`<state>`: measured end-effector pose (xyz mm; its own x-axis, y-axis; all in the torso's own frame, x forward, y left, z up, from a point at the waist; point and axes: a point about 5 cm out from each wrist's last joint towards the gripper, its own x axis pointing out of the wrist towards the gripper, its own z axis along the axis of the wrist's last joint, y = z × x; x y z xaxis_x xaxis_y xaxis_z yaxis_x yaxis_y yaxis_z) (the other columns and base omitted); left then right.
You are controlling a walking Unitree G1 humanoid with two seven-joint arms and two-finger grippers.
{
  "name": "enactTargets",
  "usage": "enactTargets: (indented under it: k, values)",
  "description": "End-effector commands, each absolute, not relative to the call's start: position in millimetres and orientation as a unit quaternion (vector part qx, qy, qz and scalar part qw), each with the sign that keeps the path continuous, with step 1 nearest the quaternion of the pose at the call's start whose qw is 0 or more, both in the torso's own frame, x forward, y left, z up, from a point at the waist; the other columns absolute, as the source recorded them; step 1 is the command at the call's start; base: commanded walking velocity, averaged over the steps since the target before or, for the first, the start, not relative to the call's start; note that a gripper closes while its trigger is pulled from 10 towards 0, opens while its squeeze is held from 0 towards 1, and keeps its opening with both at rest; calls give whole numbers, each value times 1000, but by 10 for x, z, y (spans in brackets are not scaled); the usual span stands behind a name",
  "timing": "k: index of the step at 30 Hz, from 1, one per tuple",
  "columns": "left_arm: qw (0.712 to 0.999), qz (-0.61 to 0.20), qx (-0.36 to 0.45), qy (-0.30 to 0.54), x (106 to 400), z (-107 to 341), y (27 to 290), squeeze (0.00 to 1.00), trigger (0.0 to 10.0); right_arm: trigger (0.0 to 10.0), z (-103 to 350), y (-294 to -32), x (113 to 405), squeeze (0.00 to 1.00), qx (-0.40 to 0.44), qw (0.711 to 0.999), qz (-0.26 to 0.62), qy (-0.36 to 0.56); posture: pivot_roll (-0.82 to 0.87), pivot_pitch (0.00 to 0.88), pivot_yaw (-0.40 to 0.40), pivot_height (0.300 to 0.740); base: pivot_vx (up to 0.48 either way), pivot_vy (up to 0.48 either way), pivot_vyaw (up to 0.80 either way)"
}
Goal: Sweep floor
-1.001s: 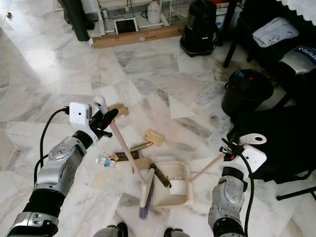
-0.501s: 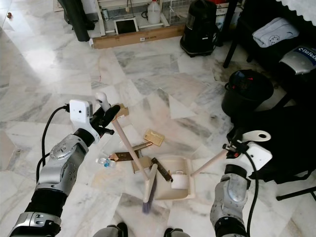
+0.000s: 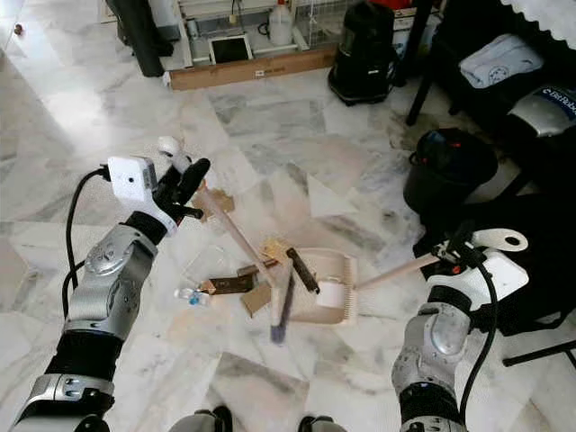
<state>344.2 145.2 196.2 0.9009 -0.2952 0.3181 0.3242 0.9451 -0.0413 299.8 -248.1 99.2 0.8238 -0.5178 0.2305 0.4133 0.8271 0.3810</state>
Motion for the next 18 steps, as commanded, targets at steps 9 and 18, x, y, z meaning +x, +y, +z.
enactTargets:
  k: [9, 18]
  values:
    - [971, -129, 30, -198, 3334, 1978, 1478, 0, 10000, 10000, 1009, -2491, 3025, 0, 216, 924, -266, -170, 160, 101, -43, 740, 0, 0, 0]
    - [973, -110, 66, -193, 3350, 1930, 1554, 0, 10000, 10000, 1049, -2433, 3081, 0, 221, 926, -251, -174, 161, 75, -41, 740, 0, 0, 0]
